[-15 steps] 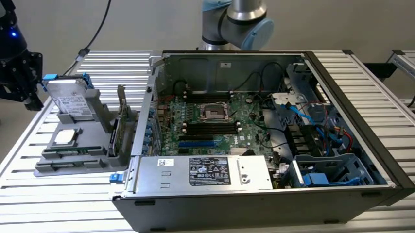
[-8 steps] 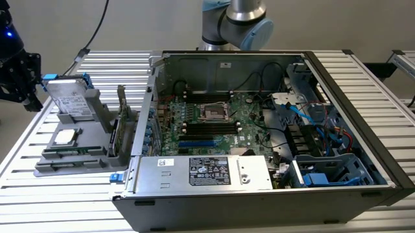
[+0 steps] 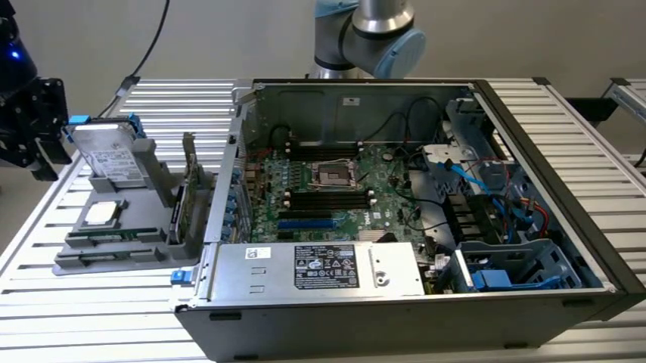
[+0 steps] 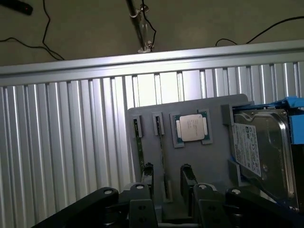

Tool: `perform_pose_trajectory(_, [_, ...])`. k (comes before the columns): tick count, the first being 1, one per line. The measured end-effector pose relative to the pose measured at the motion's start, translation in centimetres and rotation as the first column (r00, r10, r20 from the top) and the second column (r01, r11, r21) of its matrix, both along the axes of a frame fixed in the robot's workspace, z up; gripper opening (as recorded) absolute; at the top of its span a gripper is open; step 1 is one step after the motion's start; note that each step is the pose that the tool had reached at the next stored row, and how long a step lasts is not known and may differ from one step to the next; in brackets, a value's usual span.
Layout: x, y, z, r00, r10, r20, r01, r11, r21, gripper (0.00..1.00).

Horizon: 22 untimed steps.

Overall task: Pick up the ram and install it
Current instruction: 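Pick up the ram and move it above insertion slot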

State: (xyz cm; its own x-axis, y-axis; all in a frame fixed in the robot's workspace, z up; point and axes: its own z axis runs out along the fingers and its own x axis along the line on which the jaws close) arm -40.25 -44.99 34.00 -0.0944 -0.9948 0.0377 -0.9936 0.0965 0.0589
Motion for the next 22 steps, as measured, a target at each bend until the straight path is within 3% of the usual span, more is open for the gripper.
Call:
perform_pose_trajectory(9, [-0.1, -0.94, -1.62, 1.0, 0.003, 0.0029, -0.003, 1.0, -0.0001, 0.36])
perform_pose_trajectory(18, [-0.1, -1.9, -2.89, 0.9999, 0.007, 0.0121, -0.007, 1.0, 0.0004, 0.36])
perform_pose_trajectory(22, [0.2, -2.04, -3.28, 0.9997, 0.018, 0.0154, -0.018, 0.9998, 0.0001, 0.36])
